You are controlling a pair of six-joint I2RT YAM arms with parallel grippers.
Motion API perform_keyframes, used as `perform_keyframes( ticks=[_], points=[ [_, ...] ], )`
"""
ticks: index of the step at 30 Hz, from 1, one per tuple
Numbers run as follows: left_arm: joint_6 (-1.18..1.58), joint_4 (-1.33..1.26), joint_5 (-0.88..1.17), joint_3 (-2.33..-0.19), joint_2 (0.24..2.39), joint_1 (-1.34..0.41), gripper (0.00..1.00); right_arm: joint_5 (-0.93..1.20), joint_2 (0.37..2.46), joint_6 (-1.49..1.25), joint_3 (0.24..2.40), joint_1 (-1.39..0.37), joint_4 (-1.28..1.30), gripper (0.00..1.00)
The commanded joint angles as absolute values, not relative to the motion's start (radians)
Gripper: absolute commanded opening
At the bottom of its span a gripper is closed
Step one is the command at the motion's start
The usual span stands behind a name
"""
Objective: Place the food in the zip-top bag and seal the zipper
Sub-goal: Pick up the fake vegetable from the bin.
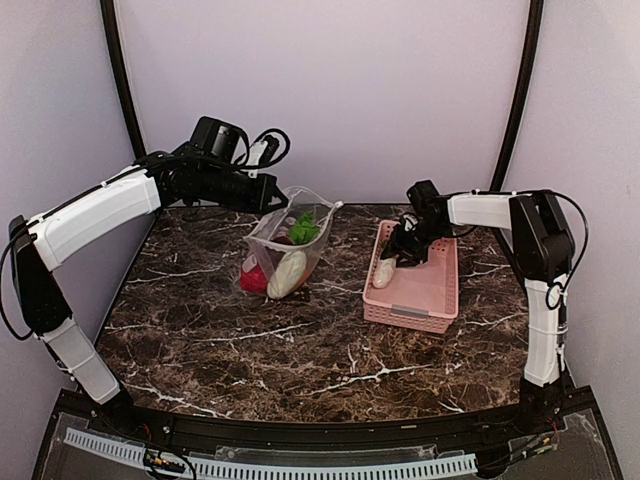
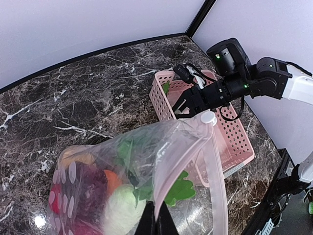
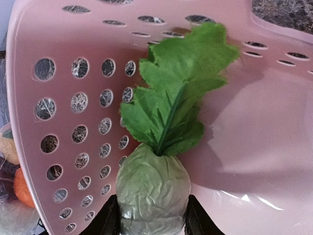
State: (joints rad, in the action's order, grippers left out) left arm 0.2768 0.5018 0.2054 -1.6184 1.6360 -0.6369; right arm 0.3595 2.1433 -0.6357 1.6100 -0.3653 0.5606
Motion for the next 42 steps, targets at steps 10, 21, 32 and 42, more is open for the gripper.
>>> perform_keyframes(
  ticks=[10, 21, 32, 42],
  points=[
    [0.296, 0.472, 0.217, -1.596, 1.617, -0.634, 0.01, 0.332, 2.04, -0.57, 1.602, -0.317, 0.556, 0.31],
    [0.316, 0.438, 0.236, -1.598, 1.628, -0.634, 0.01, 0.539, 1.865, -0.366, 1.649, -0.3, 0.477, 0.14],
    [0.41, 0.364, 0.267, -1.611, 1.671, -0.634, 0.01, 0.624, 1.763, -0.225, 1.785, -0.379, 0.357, 0.07],
    [0.447, 0.373, 0.266, -1.645, 1.682, -0.633, 0.01, 0.651, 1.778, -0.249, 1.842, -0.493, 0.287, 0.08]
  ],
)
